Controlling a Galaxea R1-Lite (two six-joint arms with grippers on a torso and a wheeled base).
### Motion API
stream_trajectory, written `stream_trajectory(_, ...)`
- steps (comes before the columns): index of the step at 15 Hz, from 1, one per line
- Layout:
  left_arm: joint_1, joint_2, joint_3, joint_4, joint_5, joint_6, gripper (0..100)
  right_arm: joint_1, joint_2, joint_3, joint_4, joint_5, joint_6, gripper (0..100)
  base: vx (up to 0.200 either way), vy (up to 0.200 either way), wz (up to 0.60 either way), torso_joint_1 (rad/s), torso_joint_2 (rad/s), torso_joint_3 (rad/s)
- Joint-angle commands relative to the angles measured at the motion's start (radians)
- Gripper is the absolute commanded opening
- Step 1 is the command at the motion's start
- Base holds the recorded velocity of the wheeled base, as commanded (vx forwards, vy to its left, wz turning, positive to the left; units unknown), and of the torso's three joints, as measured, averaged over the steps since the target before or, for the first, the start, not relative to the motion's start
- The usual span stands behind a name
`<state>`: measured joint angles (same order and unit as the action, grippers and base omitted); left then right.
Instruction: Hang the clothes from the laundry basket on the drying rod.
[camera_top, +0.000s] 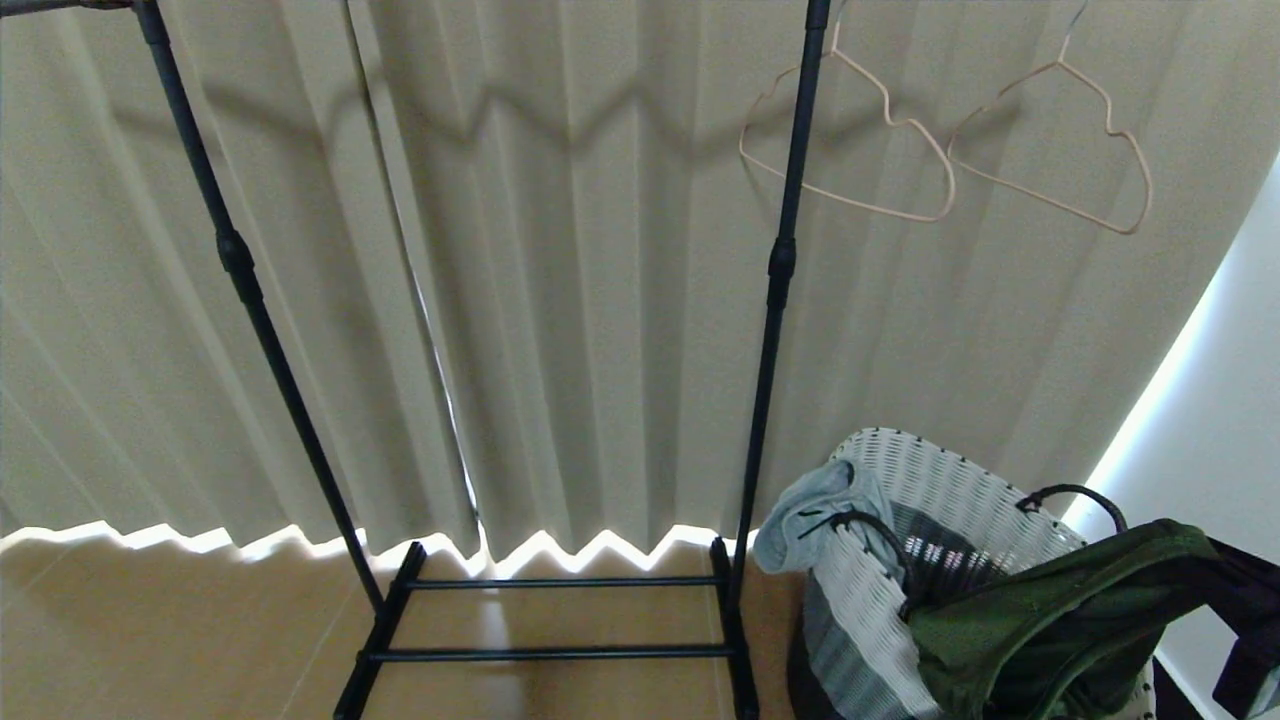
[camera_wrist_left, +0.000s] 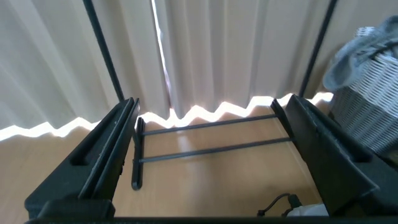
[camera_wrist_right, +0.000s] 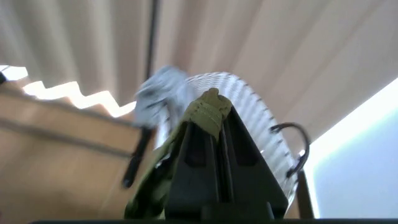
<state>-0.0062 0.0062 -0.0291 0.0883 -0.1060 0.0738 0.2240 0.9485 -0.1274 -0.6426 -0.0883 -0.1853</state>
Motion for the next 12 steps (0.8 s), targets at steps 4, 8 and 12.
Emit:
stream_trajectory(4,0.0,0.001,0.0,-0.001,0.0,-0.002,100,0.0,-0.071,0.022,0.046,0.035,0.004,0,0.0,0.0,0.0,0.0,0.0,0.0)
stream_trajectory(8,0.0,0.001,0.0,-0.001,0.0,0.0,100,0.0,-0.073,0.032,0.046,0.065,0.004,0,0.0,0.2,0.0,0.007,0.0,0.002)
stream_trajectory(12,0.0,0.0,0.0,-0.001,0.0,0.0,100,0.001,-0.047,0.002,0.046,0.067,0.004,0,0.0,0.15,0.0,0.004,0.0,0.001)
